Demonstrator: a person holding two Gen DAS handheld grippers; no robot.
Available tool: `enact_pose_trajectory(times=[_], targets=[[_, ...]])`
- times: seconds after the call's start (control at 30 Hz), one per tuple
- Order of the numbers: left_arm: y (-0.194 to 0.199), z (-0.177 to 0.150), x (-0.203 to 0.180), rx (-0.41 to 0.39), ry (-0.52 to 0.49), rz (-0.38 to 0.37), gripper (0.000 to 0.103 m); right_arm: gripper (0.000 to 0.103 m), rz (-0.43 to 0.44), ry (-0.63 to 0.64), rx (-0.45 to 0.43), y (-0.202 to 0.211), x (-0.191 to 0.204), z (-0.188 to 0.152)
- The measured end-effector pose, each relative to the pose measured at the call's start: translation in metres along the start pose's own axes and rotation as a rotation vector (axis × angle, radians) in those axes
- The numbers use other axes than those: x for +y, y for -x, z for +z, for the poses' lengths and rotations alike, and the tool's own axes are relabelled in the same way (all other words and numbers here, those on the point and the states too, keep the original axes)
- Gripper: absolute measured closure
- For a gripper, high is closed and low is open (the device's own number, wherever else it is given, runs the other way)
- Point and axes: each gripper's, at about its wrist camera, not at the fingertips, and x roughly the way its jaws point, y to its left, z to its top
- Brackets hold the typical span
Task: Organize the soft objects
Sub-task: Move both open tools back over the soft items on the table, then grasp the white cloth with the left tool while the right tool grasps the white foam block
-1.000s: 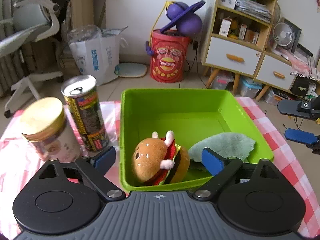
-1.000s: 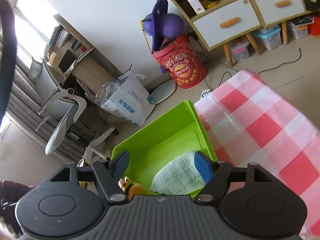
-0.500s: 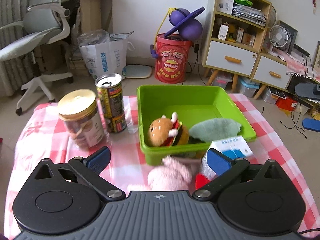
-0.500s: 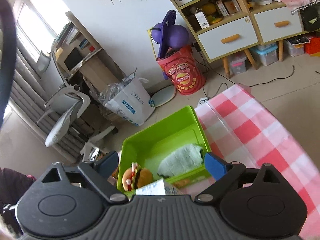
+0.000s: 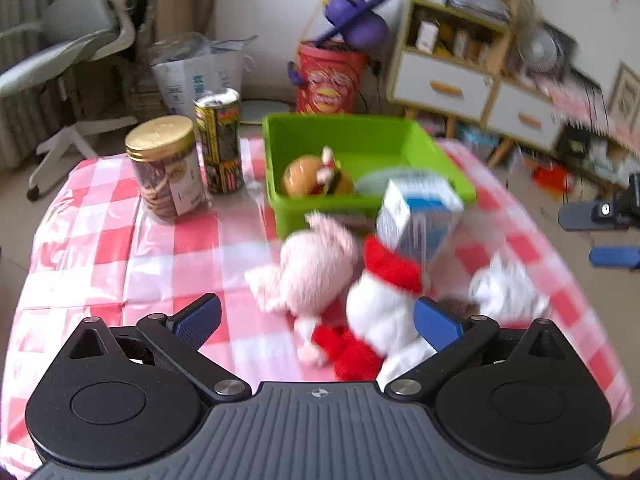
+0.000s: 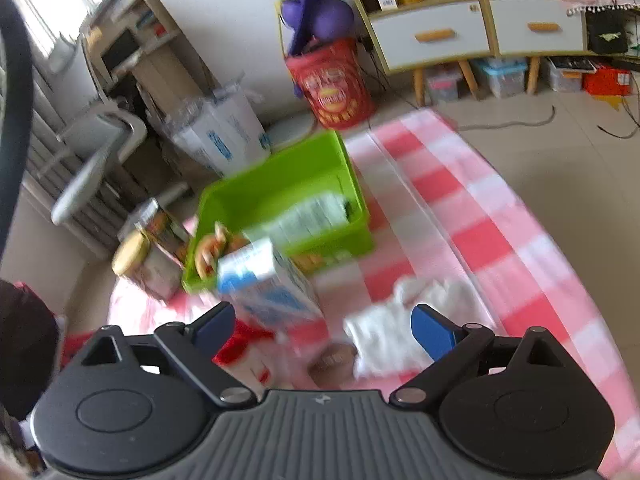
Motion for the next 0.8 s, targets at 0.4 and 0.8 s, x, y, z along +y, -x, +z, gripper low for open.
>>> enact_pose_trajectory(times=[0.4,0.8], targets=[[0.001,-0.056,-0.014,-0.011,-0.189,-0.080,0.006,0.032,0.005,-0.061,0.208,-0.017,-0.030,-0.044],[-0.004,-0.084,-0.042,0.028,-0.276,-0.196,0.020,0.032,0.093,-0.270,0.325,-0.033,-0.045,-0.063]])
